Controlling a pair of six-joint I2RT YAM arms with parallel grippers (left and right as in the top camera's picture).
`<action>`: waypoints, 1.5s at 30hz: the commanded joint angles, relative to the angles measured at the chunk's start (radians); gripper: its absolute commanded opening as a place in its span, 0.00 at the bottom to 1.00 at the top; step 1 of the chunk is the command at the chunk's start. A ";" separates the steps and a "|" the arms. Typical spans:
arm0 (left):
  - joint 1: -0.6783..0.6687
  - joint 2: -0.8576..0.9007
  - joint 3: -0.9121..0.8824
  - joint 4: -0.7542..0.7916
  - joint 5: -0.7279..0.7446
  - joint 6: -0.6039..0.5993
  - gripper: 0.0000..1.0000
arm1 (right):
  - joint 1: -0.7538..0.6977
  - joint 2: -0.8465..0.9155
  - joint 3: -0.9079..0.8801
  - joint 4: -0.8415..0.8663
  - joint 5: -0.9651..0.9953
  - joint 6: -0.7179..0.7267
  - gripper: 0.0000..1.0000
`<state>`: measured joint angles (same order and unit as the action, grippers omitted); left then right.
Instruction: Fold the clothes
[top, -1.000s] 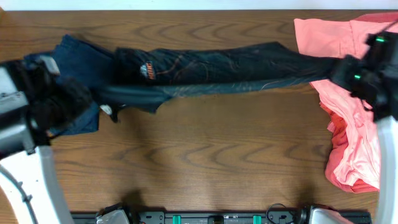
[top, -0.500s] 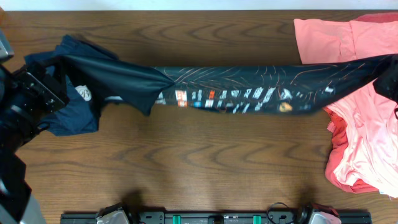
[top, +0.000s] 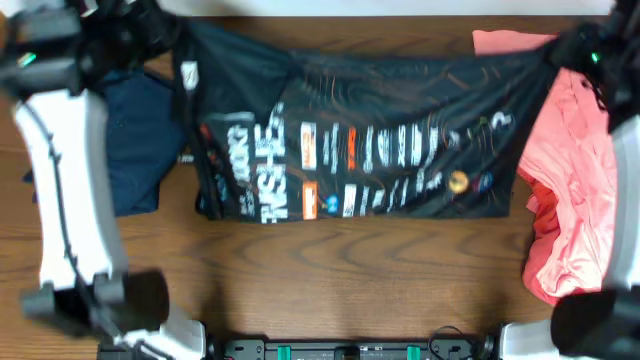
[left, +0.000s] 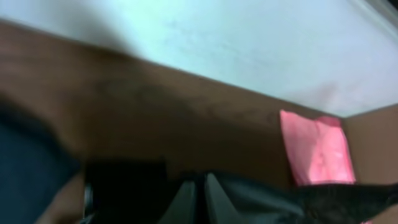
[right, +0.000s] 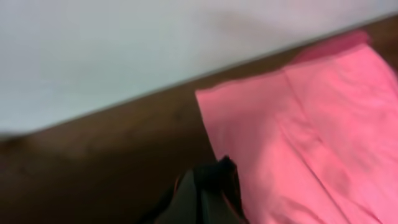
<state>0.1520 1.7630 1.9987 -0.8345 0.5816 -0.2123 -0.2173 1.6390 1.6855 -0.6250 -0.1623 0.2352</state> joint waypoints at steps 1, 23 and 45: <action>-0.008 0.054 0.012 0.146 -0.032 0.031 0.06 | 0.007 0.008 0.024 0.129 -0.027 0.100 0.01; 0.071 0.048 0.419 -0.374 0.051 0.027 0.06 | -0.043 0.036 0.393 -0.397 0.136 -0.045 0.01; -0.039 -0.071 -0.570 -0.758 -0.131 0.260 0.06 | -0.038 0.189 -0.089 -0.970 0.140 -0.148 0.01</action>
<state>0.1123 1.7836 1.5452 -1.6066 0.4866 0.0273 -0.2478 1.8362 1.6985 -1.6222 -0.0383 0.1066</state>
